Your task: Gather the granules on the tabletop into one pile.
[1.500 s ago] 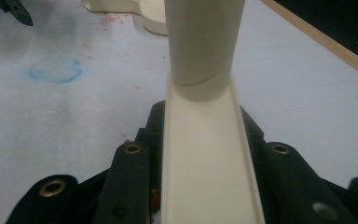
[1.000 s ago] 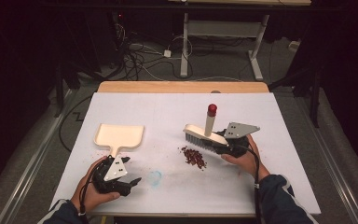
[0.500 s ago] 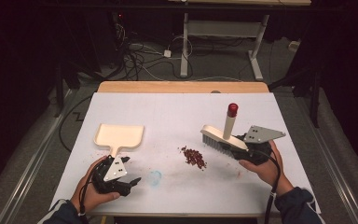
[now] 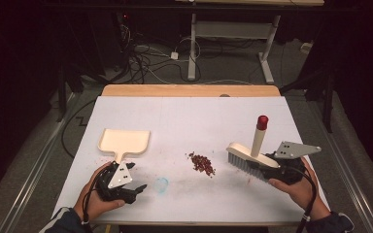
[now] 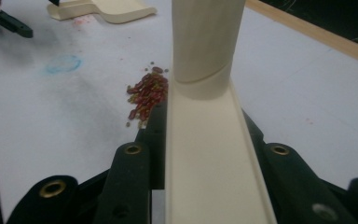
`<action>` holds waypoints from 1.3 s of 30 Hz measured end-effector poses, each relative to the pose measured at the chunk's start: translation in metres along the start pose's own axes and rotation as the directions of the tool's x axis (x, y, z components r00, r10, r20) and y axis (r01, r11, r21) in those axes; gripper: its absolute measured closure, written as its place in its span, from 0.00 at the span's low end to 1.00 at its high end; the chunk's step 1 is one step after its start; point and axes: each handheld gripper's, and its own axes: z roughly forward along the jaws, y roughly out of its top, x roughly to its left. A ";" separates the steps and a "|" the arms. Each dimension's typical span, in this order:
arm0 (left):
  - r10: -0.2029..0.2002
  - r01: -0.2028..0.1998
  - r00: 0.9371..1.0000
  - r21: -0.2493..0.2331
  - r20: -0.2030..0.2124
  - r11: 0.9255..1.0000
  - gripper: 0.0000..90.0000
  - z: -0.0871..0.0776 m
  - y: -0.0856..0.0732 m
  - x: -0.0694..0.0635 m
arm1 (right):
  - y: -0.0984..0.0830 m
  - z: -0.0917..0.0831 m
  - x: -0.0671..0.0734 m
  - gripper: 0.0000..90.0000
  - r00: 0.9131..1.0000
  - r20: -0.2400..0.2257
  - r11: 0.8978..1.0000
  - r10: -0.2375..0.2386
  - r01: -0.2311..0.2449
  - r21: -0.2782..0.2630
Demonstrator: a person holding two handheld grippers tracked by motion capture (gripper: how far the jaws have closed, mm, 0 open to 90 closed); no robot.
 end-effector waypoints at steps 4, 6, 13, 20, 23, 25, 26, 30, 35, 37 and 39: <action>0.000 0.000 1.000 0.002 0.001 1.000 0.23 0.000 0.000 0.000 | -0.004 -0.005 0.002 0.75 0.999 -0.045 1.000 0.011 -0.011 0.009; 0.001 -0.001 1.000 0.002 0.000 1.000 0.23 0.000 0.000 0.000 | -0.005 -0.007 0.003 0.75 0.998 -0.068 1.000 0.017 -0.016 0.016; 0.004 -0.004 1.000 0.007 -0.001 1.000 0.23 0.000 0.000 0.000 | -0.009 -0.011 0.001 0.75 0.995 -0.102 0.998 0.022 -0.017 0.054; 0.005 -0.005 1.000 0.009 0.005 1.000 0.23 0.001 0.000 -0.001 | -0.019 -0.009 -0.010 0.75 0.995 -0.103 0.987 0.015 0.002 0.163; 0.007 -0.007 1.000 0.014 0.006 1.000 0.23 0.002 0.000 -0.001 | -0.021 -0.009 -0.020 0.74 0.995 -0.093 0.983 0.024 -0.007 0.183; 0.007 -0.008 1.000 0.016 0.008 1.000 0.23 0.003 0.000 -0.001 | -0.020 -0.008 -0.030 0.73 0.997 -0.081 0.983 0.011 0.005 0.185; 0.007 -0.007 1.000 0.019 0.010 1.000 0.23 0.003 0.000 -0.001 | -0.020 -0.007 -0.034 0.73 0.997 -0.080 0.981 -0.001 0.017 0.194; 0.007 -0.008 1.000 0.025 0.014 1.000 0.23 0.005 0.001 0.000 | -0.012 -0.002 -0.055 0.71 0.997 -0.080 0.977 -0.024 0.040 0.207; 0.010 -0.011 1.000 0.031 0.018 0.999 0.23 0.007 0.001 -0.001 | -0.001 0.013 -0.077 0.63 0.998 -0.061 0.978 -0.018 0.030 0.205; 0.004 -0.005 1.000 0.032 0.022 0.999 0.23 0.007 0.000 -0.001 | 0.002 0.021 -0.081 0.59 0.998 -0.055 0.976 -0.027 0.039 0.214; 0.005 -0.006 1.000 0.035 0.022 0.999 0.23 0.007 0.000 -0.001 | 0.004 0.028 -0.084 0.56 0.998 -0.047 0.972 -0.042 0.052 0.230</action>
